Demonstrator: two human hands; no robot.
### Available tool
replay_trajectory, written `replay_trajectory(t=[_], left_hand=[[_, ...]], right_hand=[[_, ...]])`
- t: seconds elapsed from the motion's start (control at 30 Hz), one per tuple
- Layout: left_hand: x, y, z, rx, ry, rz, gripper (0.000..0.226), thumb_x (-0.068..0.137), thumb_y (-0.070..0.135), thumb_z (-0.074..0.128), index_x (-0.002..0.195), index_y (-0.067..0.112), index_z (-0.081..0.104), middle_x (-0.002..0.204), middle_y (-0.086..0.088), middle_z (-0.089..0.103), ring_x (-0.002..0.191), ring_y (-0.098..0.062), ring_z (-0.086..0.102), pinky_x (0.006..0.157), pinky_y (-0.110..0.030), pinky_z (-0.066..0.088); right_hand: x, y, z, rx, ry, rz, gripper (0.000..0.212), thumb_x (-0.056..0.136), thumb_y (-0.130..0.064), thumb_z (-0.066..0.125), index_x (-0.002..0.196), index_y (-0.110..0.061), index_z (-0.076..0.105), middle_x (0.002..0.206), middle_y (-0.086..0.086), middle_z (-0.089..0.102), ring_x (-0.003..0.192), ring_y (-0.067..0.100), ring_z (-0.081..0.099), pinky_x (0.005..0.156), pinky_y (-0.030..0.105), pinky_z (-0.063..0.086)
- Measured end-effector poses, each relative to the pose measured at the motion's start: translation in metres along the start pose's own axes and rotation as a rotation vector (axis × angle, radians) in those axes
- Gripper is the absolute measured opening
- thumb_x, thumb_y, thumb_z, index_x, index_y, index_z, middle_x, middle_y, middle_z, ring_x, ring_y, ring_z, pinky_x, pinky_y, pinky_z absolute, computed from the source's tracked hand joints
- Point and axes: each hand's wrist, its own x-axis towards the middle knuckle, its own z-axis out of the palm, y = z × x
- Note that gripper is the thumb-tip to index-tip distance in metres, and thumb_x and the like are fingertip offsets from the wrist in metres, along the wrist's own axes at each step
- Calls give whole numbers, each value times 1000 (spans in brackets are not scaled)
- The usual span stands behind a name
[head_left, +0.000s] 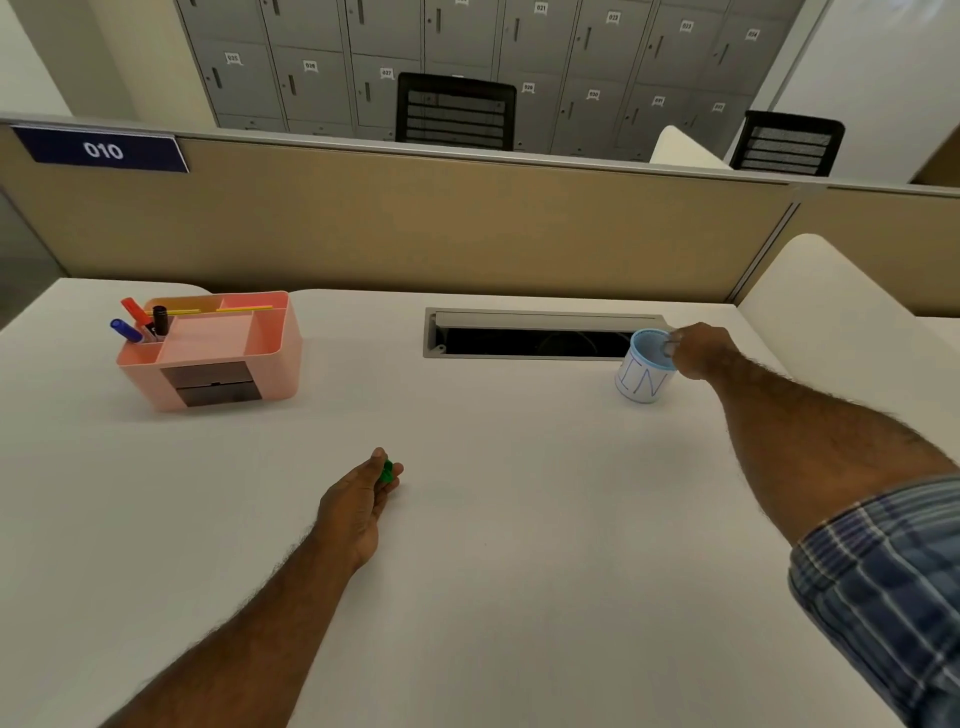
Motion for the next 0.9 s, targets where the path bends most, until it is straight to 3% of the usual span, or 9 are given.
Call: replay_trajectory(t=[0.13, 0.23, 0.4, 0.53, 0.63, 0.77, 0.9], left_hand=[[0, -1, 0, 5, 6, 0, 39, 91, 23, 63, 124, 1, 59, 115, -16, 66, 107, -24, 61, 90, -29, 44], [2, -1, -1, 3, 0, 5, 40, 91, 24, 63, 124, 2, 59, 115, -16, 66, 106, -23, 62, 89, -29, 44], [3, -3, -1, 27, -7, 7, 39, 92, 24, 62, 123, 1, 60, 115, -17, 65, 107, -24, 60, 92, -30, 44], [1, -3, -1, 41, 0, 20, 38, 92, 24, 62, 122, 1, 60, 114, -17, 66, 106, -25, 61, 93, -30, 45], [2, -3, -1, 43, 4, 23, 37, 92, 23, 62, 121, 1, 61, 114, -17, 66, 107, -26, 61, 92, -30, 45], [-1, -4, 0, 39, 10, 21, 34, 91, 22, 63, 118, 1, 61, 112, -16, 66, 107, -26, 61, 89, -30, 45], [-5, -6, 0, 42, 19, 20, 33, 91, 20, 63, 118, 1, 62, 114, -16, 66, 106, -25, 60, 91, -30, 44]], right_hand=[[0, -4, 2, 57, 33, 48, 62, 92, -20, 57, 148, -9, 32, 134, 24, 55, 122, 40, 53, 101, 42, 46], [6, -2, 2, 82, 39, 23, 44, 91, -20, 53, 133, -6, 54, 128, 17, 61, 117, 34, 58, 100, 41, 49], [-1, -7, -2, 347, 121, 150, 56, 93, -17, 55, 143, -1, 36, 142, 25, 49, 133, 41, 42, 108, 40, 38], [-14, -22, -1, 630, 147, 143, 61, 94, -38, 55, 144, -6, 40, 146, 17, 47, 136, 33, 42, 111, 36, 34], [-39, -40, 6, 762, 200, 92, 58, 92, -45, 55, 137, -10, 50, 136, 14, 58, 128, 31, 50, 107, 35, 37], [-79, -61, 33, 976, 210, -58, 42, 90, -30, 60, 126, -8, 58, 110, 11, 67, 96, 27, 63, 92, 43, 50], [-129, -83, 66, 1175, 83, -97, 32, 94, -18, 58, 125, -12, 58, 89, 2, 64, 72, 14, 56, 62, 27, 45]])
